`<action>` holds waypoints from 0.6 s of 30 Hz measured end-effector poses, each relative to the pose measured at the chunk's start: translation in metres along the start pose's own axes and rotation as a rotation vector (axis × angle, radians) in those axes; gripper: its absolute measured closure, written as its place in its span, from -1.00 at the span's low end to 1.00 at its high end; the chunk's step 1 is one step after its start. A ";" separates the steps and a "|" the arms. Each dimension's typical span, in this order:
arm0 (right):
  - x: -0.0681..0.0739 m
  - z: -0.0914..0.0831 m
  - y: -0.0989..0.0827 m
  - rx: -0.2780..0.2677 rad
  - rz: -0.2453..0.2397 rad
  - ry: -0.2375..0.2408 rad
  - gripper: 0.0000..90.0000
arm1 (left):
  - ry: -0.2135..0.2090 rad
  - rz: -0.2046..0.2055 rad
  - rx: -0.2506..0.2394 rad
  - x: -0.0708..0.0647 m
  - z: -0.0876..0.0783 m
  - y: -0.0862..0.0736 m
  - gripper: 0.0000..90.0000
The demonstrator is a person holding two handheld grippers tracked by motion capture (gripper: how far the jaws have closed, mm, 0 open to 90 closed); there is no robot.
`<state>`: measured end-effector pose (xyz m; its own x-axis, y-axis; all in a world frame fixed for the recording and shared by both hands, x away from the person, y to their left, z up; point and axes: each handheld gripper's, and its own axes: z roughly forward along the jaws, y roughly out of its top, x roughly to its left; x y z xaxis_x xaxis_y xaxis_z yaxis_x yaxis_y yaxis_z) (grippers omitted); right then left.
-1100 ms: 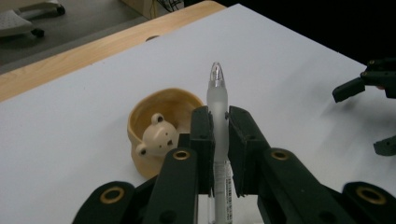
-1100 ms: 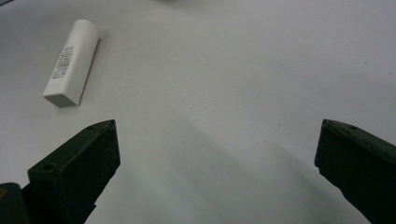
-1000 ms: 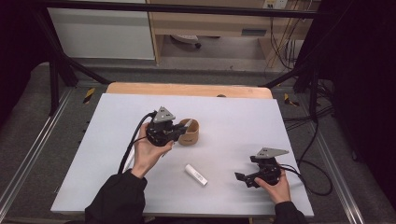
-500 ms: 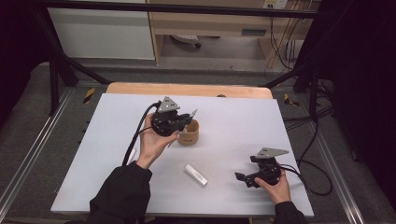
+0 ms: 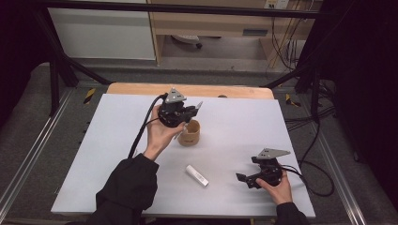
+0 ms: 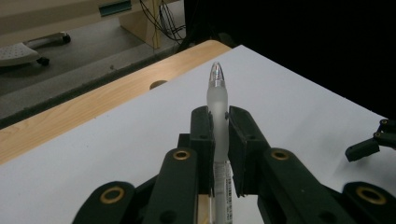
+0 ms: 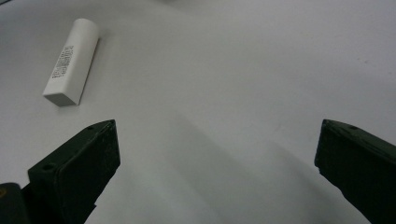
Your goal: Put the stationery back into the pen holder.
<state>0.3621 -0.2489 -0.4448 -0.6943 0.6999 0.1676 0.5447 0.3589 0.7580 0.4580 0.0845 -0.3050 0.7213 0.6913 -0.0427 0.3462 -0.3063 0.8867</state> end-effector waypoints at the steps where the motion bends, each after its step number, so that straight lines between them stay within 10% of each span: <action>1: 0.000 0.000 0.000 -0.001 0.000 0.000 -0.99 | 0.000 0.002 -0.004 0.001 0.002 0.001 0.78; 18: 0.000 0.000 0.000 -0.003 -0.002 0.003 -0.99 | 0.004 0.025 -0.011 0.004 0.037 0.012 0.78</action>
<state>0.3621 -0.2489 -0.4449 -0.6968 0.6973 0.1679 0.5419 0.3585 0.7601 0.4872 0.0596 -0.3118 0.7269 0.6865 -0.0184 0.3215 -0.3166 0.8924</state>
